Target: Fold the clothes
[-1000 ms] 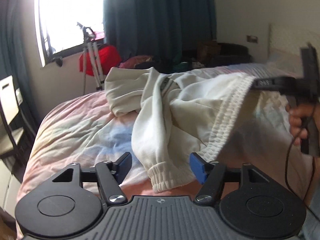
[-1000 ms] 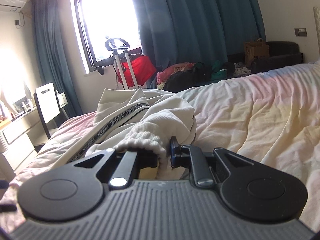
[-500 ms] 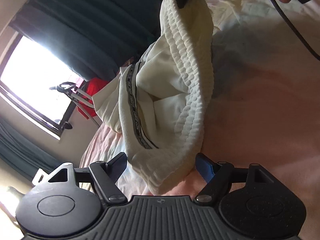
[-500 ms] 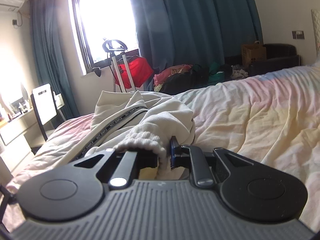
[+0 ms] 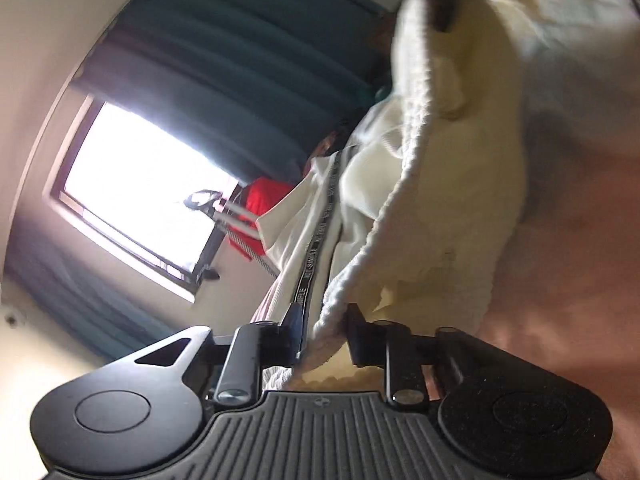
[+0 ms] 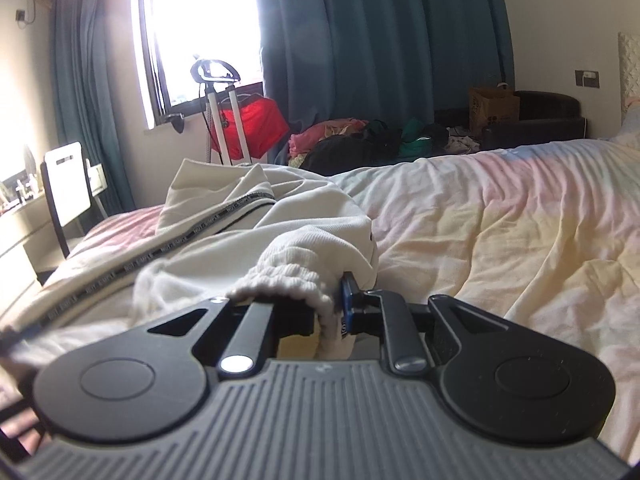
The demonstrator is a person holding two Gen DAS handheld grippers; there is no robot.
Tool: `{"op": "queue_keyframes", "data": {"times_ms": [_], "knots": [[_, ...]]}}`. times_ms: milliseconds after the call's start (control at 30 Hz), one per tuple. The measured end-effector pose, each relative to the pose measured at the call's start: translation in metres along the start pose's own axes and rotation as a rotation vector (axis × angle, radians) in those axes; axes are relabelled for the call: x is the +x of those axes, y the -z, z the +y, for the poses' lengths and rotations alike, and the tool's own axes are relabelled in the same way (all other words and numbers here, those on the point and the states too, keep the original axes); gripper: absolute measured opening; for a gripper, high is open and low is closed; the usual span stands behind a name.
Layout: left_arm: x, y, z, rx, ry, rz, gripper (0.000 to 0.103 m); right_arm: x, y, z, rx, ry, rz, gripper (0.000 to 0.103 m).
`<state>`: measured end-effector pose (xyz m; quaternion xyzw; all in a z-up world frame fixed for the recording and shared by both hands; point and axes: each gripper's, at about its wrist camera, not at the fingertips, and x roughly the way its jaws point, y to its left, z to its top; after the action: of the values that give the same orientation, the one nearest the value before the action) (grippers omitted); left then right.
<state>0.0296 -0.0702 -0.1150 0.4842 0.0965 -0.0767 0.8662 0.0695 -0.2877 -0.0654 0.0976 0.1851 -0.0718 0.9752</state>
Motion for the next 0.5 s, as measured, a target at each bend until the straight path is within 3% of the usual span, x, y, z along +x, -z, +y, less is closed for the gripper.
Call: {"op": "queue_keyframes", "data": {"times_ms": [200,300,333,400,467,500], "knots": [[0.013,0.004,0.052,-0.327,0.028,0.081,0.023,0.013,0.02,0.014,-0.112,0.008,0.098,0.025],[0.02,0.013,0.082,-0.513,0.044,0.13,0.023,0.022,0.034,0.022,-0.182,0.012,0.179,0.035],[0.02,0.015,0.09,-0.557,0.046,0.142,0.023,0.025,0.039,0.025,-0.205,0.013,0.207,0.037],[0.019,0.019,0.102,-0.632,0.048,0.162,0.023,0.031,0.049,0.03,-0.252,0.015,0.261,0.053],[0.018,0.025,0.111,-0.691,0.071,0.195,0.023,0.037,0.058,0.035,-0.299,0.018,0.315,0.054],[0.019,0.03,0.113,-0.707,0.101,0.223,0.023,0.037,0.058,0.028,-0.251,0.015,0.338,0.054]]}}
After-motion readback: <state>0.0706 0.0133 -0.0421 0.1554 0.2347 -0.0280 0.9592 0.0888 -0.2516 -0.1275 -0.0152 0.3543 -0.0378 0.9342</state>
